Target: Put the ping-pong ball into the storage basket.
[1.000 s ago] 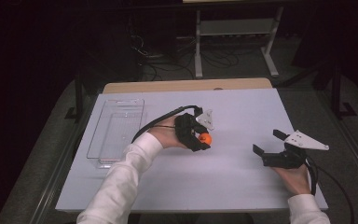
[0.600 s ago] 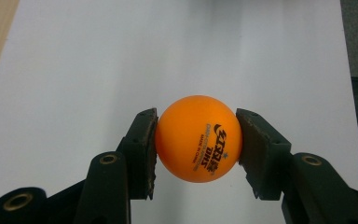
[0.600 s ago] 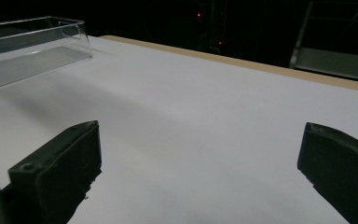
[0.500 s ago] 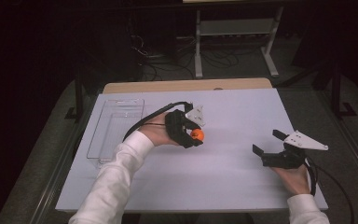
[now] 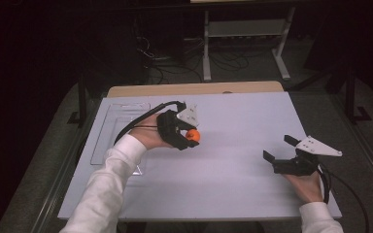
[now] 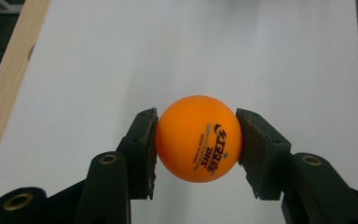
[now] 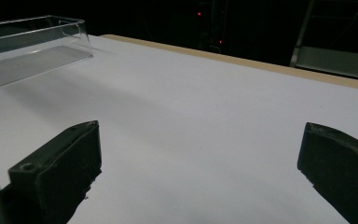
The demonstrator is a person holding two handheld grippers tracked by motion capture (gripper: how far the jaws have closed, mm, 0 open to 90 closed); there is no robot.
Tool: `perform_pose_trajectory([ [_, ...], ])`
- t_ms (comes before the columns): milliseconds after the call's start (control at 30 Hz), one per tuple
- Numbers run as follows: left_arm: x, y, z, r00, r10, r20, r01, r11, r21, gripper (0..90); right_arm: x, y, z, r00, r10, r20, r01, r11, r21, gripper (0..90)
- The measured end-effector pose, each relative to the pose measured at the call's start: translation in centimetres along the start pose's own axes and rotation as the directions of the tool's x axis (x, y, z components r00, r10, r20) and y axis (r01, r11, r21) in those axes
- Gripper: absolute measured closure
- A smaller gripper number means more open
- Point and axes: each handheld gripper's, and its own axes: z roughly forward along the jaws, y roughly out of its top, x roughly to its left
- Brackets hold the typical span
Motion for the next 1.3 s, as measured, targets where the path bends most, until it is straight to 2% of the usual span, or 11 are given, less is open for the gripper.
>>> perform_pose_trajectory([
  [600,0.4,-1.7,-2.0,0.9992,-0.018,-0.034,0.019,0.9992,0.034,51.3,0.0,0.0,0.0,1.0,0.003,0.001,-0.003,1.0,0.003,0.0],
  [1300,0.9,-5.0,-5.0,0.9927,-0.074,-0.095,0.082,0.9925,0.09,51.2,0.1,0.0,0.1,1.0,0.0,0.001,0.0,1.0,0.007,0.0],
])
